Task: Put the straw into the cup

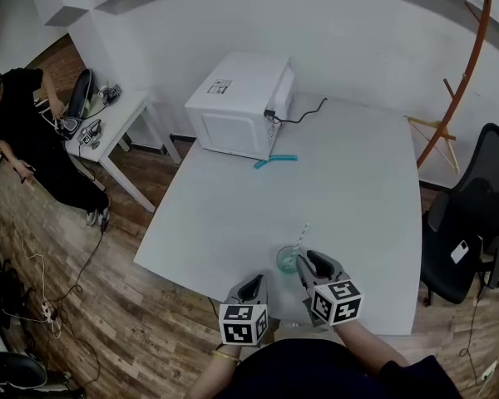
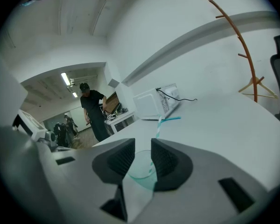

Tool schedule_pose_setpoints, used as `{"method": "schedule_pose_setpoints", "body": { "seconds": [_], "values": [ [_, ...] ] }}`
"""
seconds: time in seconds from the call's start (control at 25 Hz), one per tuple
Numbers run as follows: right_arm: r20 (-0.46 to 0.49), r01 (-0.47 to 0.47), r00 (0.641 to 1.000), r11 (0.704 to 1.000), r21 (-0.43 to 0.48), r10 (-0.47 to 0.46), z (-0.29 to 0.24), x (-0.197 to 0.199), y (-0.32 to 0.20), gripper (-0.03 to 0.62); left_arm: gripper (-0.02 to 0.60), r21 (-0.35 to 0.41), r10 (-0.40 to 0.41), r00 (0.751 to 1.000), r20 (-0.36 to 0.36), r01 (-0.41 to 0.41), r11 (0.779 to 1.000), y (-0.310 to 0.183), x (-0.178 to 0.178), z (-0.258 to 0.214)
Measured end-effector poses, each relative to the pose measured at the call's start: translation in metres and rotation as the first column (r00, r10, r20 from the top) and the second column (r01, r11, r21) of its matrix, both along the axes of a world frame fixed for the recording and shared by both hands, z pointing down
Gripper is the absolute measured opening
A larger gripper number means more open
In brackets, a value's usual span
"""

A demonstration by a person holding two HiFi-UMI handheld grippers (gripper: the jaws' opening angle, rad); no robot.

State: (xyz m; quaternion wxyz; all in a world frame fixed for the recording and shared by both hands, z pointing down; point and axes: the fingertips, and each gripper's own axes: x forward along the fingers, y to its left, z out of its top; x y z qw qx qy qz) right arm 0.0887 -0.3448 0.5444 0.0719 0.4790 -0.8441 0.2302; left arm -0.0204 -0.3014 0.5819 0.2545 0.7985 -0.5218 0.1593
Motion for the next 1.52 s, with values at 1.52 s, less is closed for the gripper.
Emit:
{"method": "schedule_pose_setpoints", "body": {
  "seconds": [1.52],
  "values": [
    [0.049,-0.121,0.992,0.989,0.083,0.117,-0.049,-0.03,0.17,0.038,0.015,0.021,0.072,0.997,-0.03,-0.071,0.997,0.146,-0.039,-0.017]
  ]
}}
